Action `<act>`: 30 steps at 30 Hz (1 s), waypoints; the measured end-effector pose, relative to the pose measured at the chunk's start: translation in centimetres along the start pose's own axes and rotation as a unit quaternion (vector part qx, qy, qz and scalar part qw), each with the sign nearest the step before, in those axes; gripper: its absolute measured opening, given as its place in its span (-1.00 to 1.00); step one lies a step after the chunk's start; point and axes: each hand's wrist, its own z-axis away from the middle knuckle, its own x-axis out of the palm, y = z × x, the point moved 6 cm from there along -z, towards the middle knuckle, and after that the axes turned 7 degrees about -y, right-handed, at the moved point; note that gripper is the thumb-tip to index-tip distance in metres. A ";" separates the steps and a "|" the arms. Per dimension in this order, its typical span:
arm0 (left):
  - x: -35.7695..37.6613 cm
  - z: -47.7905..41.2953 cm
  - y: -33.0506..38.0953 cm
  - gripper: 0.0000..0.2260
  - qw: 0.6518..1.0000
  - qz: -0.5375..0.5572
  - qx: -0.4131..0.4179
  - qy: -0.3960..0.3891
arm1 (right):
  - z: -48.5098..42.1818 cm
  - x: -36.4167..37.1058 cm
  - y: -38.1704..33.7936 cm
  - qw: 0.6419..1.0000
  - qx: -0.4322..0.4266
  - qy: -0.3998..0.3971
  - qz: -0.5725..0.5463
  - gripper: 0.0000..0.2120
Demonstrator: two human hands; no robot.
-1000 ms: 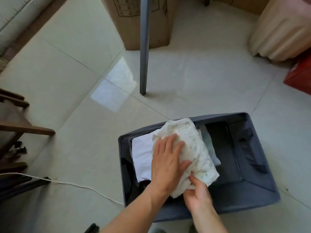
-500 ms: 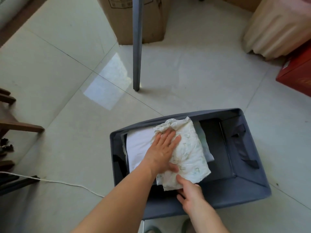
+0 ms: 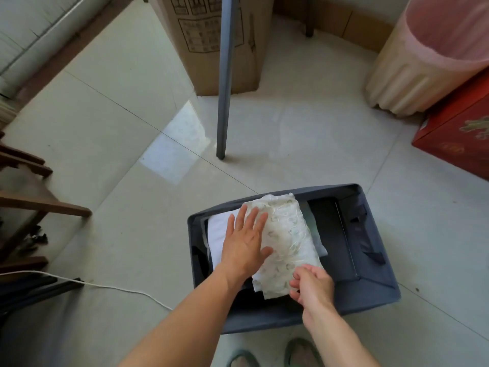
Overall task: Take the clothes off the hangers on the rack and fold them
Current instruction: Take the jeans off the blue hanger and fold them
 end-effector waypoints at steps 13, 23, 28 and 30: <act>-8.7 14.0 4.2 -0.63 0.849 0.515 -0.116 -0.019 | 13.3 -0.3 -7.8 0.993 -0.038 -0.106 -0.029 -0.83; -20.4 28.1 8.8 -0.83 0.583 0.805 -0.086 0.075 | 29.5 -6.1 -15.0 0.973 -0.105 -0.177 -0.108 -0.93; -27.3 36.4 11.6 -0.80 0.484 0.870 -0.009 0.098 | 38.0 -11.6 -17.1 0.948 -0.122 -0.201 -0.213 -0.93; -29.3 39.5 12.8 -0.79 0.476 0.875 0.018 0.086 | 41.3 -14.6 -17.6 0.937 -0.135 -0.201 -0.252 -0.92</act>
